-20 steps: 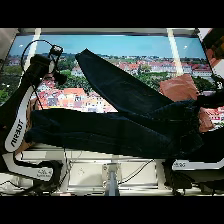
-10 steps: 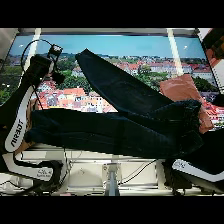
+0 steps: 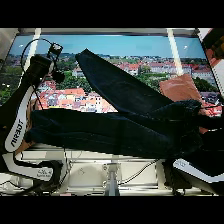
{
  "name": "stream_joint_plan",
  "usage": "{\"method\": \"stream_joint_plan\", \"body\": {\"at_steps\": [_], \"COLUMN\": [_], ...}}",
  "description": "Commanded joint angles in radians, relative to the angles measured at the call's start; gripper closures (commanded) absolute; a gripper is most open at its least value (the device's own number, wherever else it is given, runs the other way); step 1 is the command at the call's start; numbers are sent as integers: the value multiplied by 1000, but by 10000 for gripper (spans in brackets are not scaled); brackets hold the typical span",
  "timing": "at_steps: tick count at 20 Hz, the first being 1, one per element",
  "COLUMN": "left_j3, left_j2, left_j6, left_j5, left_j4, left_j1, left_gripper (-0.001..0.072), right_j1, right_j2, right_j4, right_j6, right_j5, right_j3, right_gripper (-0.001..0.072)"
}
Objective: Fold the clothes and pants, and hang the long-sleeved shirts on hangers.
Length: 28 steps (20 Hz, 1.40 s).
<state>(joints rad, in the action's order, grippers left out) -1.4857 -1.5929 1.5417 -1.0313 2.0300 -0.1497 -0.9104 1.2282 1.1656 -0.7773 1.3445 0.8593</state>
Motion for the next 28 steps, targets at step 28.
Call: {"method": "stream_joint_plan", "body": {"at_steps": [28], "left_j3": [0], "left_j2": [0], "left_j6": [0], "left_j5": [16], "left_j4": [1], "left_j1": [-48], "left_gripper": [106], "right_j1": [-6], "right_j2": [230], "right_j4": [-120], "right_j6": [-12], "right_j5": [224], "right_j3": [180], "right_gripper": [325]}}
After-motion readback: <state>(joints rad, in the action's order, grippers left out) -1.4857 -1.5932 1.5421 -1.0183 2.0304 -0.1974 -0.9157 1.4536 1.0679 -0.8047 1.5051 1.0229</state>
